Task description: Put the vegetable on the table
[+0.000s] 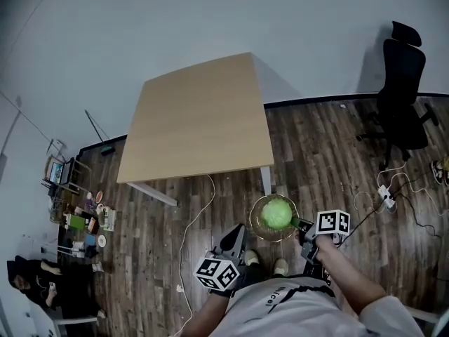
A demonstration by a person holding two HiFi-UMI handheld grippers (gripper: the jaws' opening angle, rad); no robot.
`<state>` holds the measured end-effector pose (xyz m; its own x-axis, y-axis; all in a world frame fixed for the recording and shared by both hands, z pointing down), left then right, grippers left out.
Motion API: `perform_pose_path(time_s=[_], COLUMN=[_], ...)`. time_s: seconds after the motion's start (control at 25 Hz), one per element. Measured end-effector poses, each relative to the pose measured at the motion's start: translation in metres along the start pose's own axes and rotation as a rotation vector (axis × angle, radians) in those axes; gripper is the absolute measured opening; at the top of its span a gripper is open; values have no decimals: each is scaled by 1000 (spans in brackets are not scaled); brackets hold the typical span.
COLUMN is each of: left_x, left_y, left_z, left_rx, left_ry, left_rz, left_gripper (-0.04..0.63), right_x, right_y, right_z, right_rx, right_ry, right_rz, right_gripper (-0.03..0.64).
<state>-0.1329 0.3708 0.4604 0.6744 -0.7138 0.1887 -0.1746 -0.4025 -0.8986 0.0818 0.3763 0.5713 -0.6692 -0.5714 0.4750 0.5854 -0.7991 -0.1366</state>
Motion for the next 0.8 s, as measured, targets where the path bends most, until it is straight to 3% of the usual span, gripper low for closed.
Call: perform_pose_path(time_s=[0.4,0.8], left_x=[35,93], left_y=[18,79], left_z=[-46,-143], left_rx=[-14,39], left_ry=[11,-50], left_rz=[-4,-15], left_gripper=[14,13], right_x=[45,138], right_y=[43,104], right_z=[-17,-51], right_rx=[10,50], right_ry=[-9,-27], right_rz=[6,73], right_gripper=[25,26])
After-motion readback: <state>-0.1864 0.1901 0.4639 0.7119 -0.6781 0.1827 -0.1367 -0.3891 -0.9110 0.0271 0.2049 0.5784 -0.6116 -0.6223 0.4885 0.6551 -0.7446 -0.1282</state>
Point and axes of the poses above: the fingertips, and each gripper's own axes: x forward along the fingers, z to its right, y out of its top, the point moved 4 cm from there along -x, backward along the fingers, and after that the axes turned 2 degrees about x, right-handed, at the moved point
